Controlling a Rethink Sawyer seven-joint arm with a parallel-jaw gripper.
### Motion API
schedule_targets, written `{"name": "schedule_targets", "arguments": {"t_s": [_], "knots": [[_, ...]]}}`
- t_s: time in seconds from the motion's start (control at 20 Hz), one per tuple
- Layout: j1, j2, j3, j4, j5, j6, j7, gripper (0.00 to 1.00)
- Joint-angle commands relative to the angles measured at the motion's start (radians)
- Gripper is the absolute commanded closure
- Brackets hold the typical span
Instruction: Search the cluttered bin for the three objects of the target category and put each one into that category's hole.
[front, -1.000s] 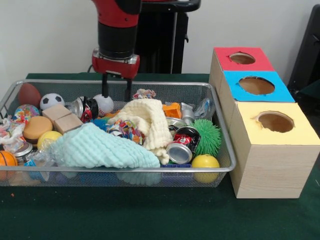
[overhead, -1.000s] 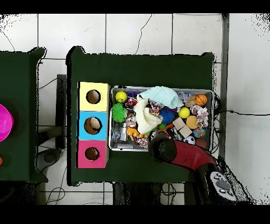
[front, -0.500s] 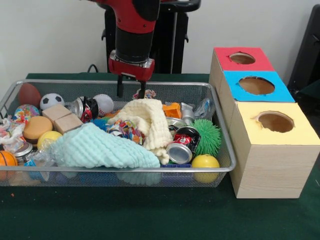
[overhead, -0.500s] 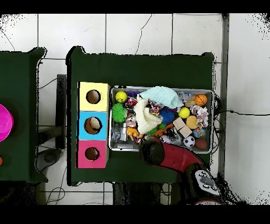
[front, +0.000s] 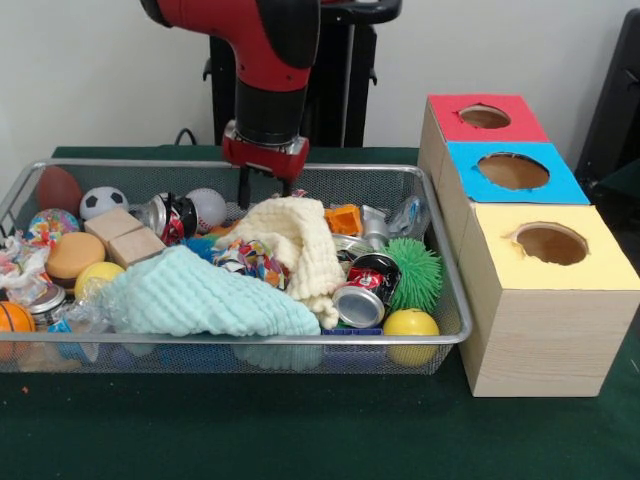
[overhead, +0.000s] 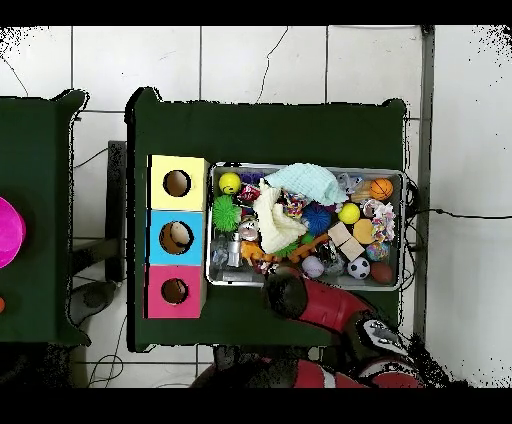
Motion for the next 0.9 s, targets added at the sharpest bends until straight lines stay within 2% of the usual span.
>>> {"name": "schedule_targets", "arguments": {"t_s": [0.05,0.15,0.3,0.4,0.6,0.9], "knots": [[-0.015,0.161,0.056,-0.03,0.053,-0.131,0.235,0.0],[-0.005,0.17,0.052,-0.036,0.061,-0.15,0.232,0.0],[-0.065,0.224,0.075,-0.085,0.016,-0.19,0.17,0.0],[-0.114,0.233,0.092,-0.119,-0.026,-0.164,0.108,0.0],[-0.175,0.192,0.101,-0.143,-0.097,-0.087,0.027,0.0],[-0.237,0.121,0.124,-0.157,-0.183,-0.011,-0.029,0.0]]}}
